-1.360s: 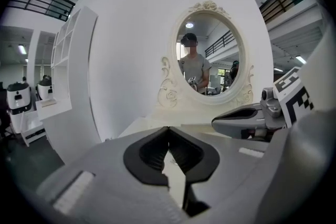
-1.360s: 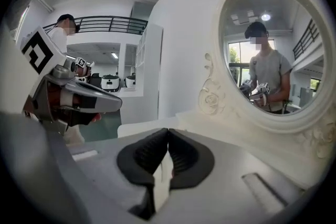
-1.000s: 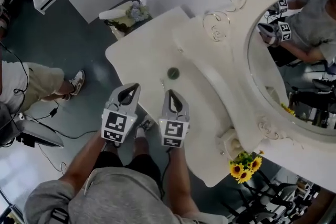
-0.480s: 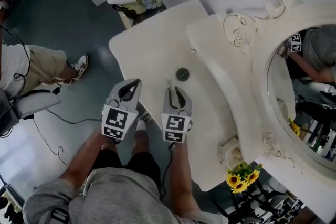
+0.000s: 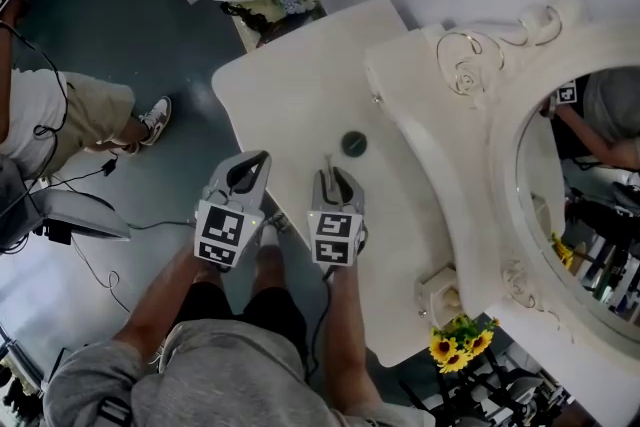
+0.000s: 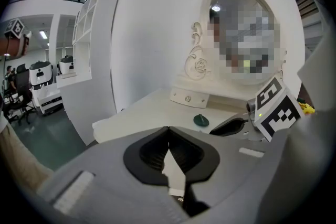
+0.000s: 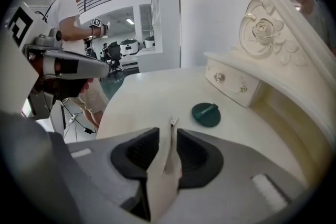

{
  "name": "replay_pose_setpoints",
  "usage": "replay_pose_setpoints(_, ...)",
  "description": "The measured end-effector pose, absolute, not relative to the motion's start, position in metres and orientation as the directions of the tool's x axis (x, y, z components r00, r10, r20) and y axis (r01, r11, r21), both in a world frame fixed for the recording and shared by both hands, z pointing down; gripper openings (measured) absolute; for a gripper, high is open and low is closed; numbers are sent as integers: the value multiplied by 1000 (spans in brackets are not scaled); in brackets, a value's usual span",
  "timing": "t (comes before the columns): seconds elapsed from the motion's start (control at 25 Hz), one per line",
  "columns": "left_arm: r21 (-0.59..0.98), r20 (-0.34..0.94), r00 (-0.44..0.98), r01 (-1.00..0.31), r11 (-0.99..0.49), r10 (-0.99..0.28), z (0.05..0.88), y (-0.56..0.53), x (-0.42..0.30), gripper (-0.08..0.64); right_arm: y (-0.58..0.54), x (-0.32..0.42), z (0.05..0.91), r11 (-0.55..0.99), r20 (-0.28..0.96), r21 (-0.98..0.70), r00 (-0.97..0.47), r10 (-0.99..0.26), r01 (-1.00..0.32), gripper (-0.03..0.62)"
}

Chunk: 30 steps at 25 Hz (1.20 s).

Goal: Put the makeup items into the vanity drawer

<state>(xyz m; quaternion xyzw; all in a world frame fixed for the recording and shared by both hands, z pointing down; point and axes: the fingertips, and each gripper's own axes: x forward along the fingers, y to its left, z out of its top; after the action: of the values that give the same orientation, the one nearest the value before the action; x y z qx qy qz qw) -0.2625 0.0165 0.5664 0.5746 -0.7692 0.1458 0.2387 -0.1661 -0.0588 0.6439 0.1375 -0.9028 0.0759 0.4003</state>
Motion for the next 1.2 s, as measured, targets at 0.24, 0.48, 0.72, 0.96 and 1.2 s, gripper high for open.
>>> replay_pose_setpoints(0.24, 46, 535, -237, -950, 308, -811, 566, 20, -265, 11, -61, -163, 648, 947, 768, -17, -611, -192, -319, 64)
replay_pose_setpoints(0.48, 43, 530, -235, -952, 303, -815, 563, 21, -262, 11, -65, -161, 646, 948, 771, 14, -600, -213, -319, 18)
replay_pose_setpoints(0.72, 30, 508, -227, -960, 280, -831, 546, 18, -257, 11, -63, -154, 632, 933, 740, -4, -628, -239, -359, 18)
replay_pose_setpoints(0.96, 10, 479, -192, -975, 224, -857, 523, 11, -244, 11, -65, -140, 601, 908, 698, -6, -652, -297, -420, 18)
replay_pose_setpoints(1.2, -8, 436, -127, -990, 137, -891, 493, -3, -220, 11, -69, -114, 565, 865, 646, 5, -658, -387, -503, 17)
